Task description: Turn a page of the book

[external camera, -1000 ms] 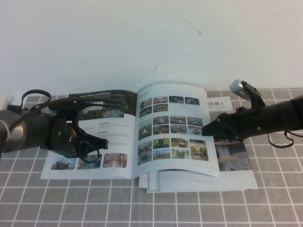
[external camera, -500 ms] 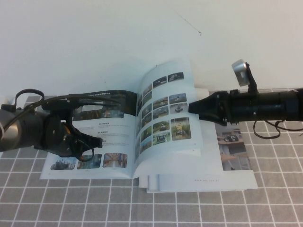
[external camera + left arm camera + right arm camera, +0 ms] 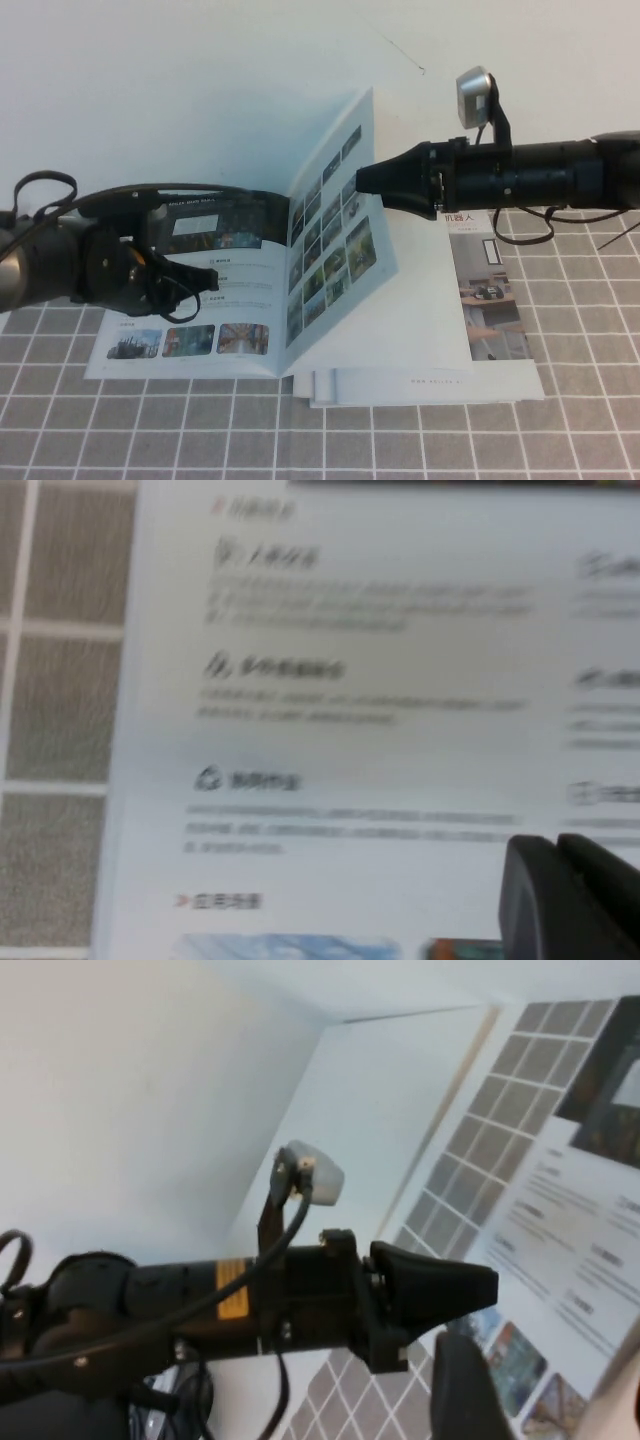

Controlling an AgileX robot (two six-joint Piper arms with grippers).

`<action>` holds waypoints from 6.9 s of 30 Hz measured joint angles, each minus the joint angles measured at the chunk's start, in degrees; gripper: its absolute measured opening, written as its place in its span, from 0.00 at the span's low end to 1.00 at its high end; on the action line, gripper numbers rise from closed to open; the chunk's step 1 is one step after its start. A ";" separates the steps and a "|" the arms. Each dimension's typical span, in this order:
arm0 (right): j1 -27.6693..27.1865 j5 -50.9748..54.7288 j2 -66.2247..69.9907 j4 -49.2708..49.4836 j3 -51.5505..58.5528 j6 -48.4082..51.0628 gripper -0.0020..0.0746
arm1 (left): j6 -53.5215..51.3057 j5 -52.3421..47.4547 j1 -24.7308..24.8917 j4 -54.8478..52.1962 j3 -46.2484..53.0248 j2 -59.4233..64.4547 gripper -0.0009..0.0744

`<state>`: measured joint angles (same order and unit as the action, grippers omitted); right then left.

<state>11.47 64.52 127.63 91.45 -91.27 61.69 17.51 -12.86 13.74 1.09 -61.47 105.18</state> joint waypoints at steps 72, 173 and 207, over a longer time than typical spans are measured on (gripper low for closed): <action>4.29 4.50 5.36 -36.47 -17.81 -4.47 0.23 | -9.91 -8.61 18.91 -11.88 0.10 -11.77 0.01; -1.89 3.41 -91.17 -95.54 35.03 -44.33 0.02 | 1.85 3.85 19.57 -33.22 27.95 -66.15 0.01; -1.89 -31.95 -111.82 -89.78 78.01 -48.21 0.02 | 14.93 -0.73 19.57 -42.95 36.97 -83.60 0.01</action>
<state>9.57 32.57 15.81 1.67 -13.26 13.48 32.44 -13.59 33.30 -41.86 -24.50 21.58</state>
